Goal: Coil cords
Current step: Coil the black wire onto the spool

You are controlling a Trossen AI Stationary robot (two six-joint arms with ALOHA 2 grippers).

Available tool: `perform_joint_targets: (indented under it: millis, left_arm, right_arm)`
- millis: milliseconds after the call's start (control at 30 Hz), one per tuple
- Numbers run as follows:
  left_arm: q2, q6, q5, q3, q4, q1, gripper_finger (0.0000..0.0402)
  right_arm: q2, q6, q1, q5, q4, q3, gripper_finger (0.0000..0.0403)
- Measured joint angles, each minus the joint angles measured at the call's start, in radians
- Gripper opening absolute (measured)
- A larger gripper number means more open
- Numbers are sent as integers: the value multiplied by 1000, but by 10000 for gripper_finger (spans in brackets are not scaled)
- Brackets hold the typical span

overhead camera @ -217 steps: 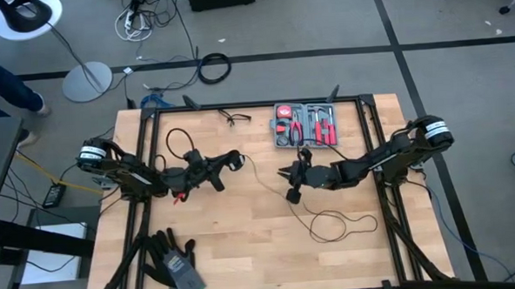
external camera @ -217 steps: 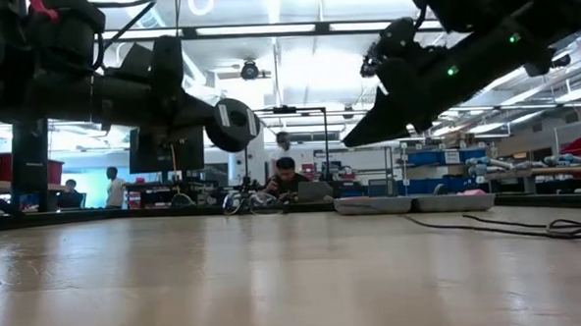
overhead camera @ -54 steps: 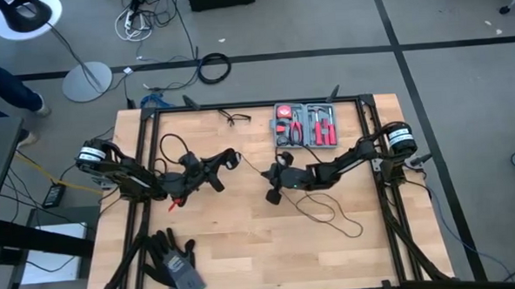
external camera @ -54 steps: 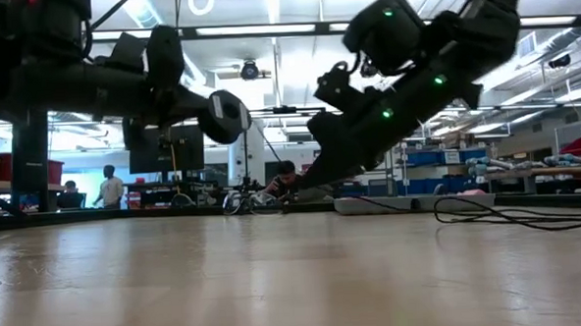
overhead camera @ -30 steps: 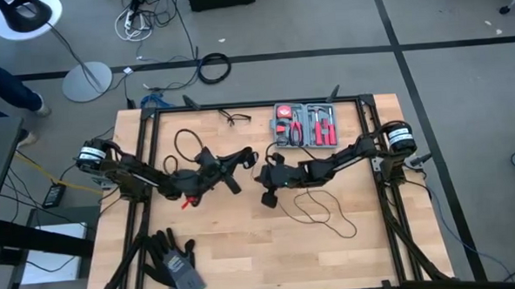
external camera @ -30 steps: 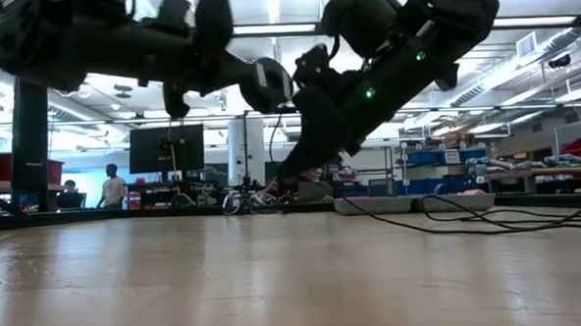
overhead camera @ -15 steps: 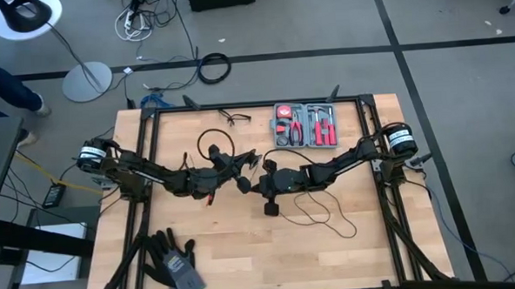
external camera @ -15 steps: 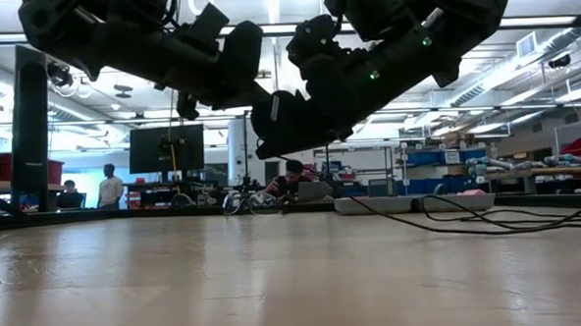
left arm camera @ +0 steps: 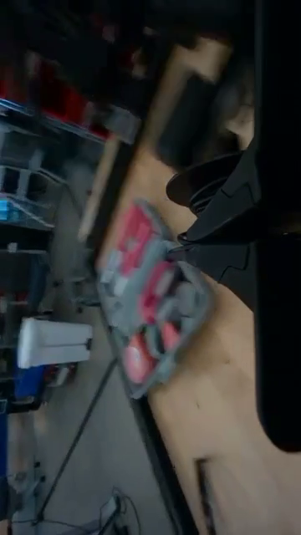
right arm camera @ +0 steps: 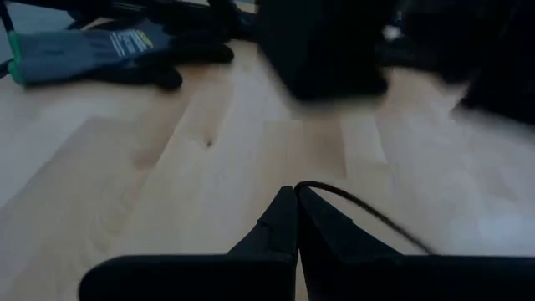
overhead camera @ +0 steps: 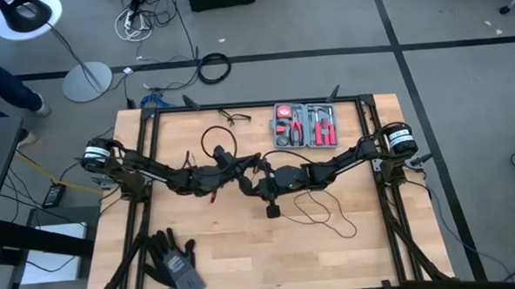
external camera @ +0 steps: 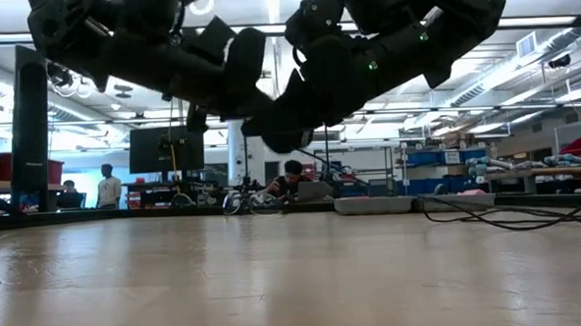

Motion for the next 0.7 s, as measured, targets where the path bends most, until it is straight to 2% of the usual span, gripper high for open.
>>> perform_joint_targets:
  millis: [100, 333, 567, 700]
  left_arm:
    - [12, 0, 14, 0, -49, 0, 1]
    - [12, 4, 55, 0, -190, 0, 1]
    - [12, 1, 86, 0, -330, 0, 1]
    - [12, -20, 93, 0, -354, 0, 1]
  right_arm:
    - [0, -55, 0, 0, 11, 0, 0]
    - [0, -64, -20, 60, 24, 0, 0]
    - [0, -71, -27, 196, 10, 0, 0]
    - [-6, -59, -27, 350, -46, 0, 0]
